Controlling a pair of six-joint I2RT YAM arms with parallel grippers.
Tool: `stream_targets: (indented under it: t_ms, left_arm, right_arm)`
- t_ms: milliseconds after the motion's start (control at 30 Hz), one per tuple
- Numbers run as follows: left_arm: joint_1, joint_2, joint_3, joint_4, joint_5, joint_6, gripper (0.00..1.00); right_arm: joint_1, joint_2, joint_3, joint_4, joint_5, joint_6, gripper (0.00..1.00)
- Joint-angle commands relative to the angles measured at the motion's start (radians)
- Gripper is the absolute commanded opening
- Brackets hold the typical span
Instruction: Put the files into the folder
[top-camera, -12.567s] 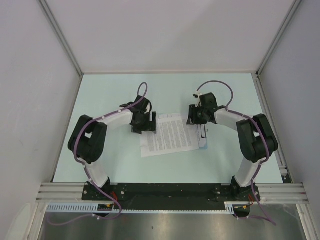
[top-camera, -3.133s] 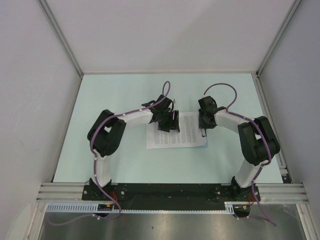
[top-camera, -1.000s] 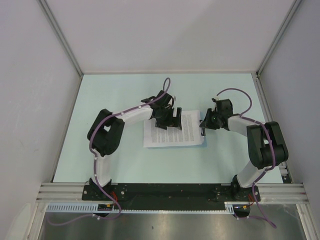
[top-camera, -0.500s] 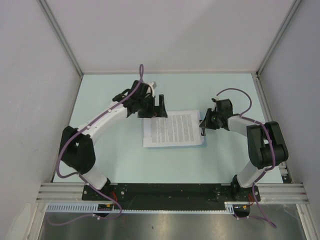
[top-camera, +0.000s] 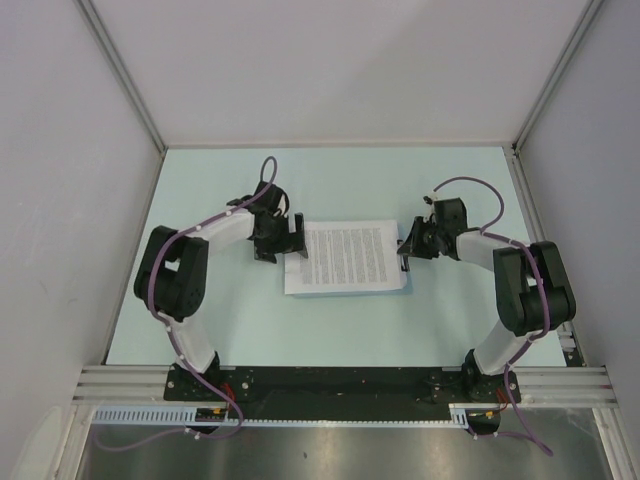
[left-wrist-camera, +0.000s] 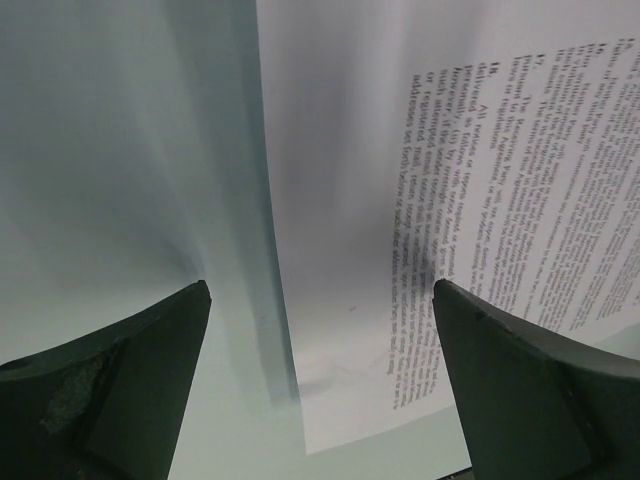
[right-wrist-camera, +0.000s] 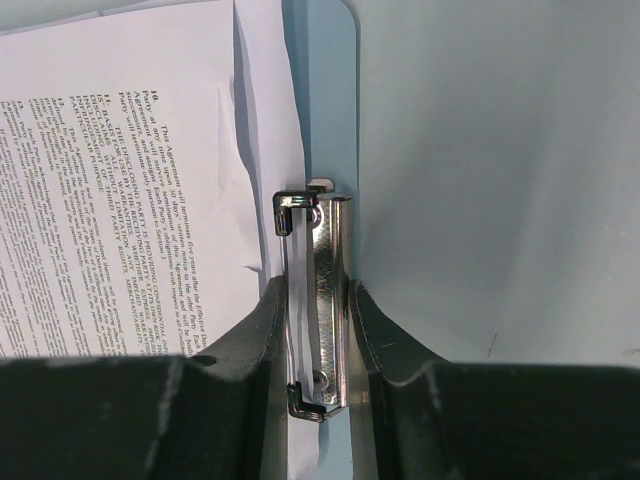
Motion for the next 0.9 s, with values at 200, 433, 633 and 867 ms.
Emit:
stream_targets:
  t_ms: [200,433,633,867]
  left_arm:
    - [-0.029,0.042,0.025,0.053,0.007,-0.021,0.94]
    - [-0.074,0.085,0.086,0.031,-0.013,-0.019,0.93]
    - [-0.08,0.085,0.094,0.022,-0.022,-0.016,0.97]
    - [-0.08,-0.036,0.134,-0.085,-0.261,0.016,1.0]
  right_arm:
    - [-0.008,0.05,-0.03,-0.067,-0.05,0.011,0.0]
    - [-0.01,0.054,-0.03,-0.059,-0.058,0.014,0.0]
    - [-0.013,0.053,-0.029,-0.059,-0.058,0.013,0.0]
    - [-0.02,0.05,-0.029,-0.066,-0.056,0.008,0.0]
